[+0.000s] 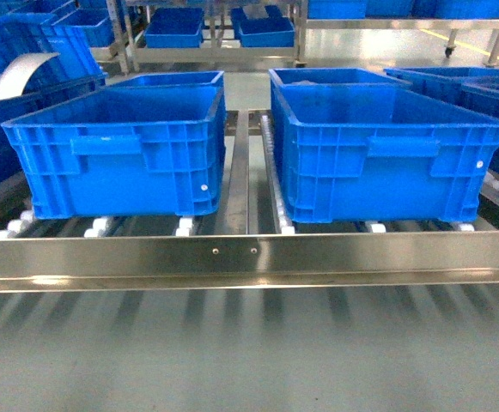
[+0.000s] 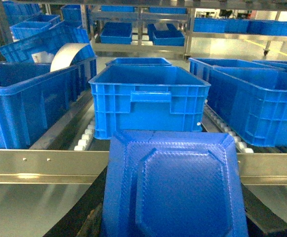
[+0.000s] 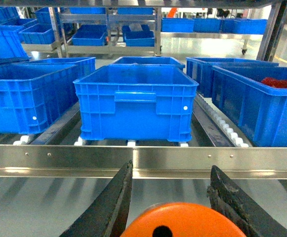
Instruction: Sort blue parts and orange caps into right shelf containers
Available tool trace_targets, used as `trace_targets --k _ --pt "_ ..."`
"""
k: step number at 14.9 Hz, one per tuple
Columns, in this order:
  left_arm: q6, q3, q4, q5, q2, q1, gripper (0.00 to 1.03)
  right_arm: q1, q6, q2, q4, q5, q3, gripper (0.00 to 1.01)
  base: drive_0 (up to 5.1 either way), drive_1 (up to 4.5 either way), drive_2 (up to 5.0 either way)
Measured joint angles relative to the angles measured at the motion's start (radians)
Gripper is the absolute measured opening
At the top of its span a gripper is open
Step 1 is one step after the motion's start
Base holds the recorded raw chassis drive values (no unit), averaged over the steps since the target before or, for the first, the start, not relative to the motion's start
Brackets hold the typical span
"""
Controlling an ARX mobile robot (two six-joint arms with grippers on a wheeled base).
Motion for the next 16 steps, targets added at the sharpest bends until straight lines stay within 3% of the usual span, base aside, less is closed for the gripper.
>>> trace_targets --k 16 --pt "0.003 0.000 -0.001 0.000 0.000 0.000 0.44 0.000 0.000 0.000 -0.002 0.000 0.000 0.42 0.0 0.24 -0.2"
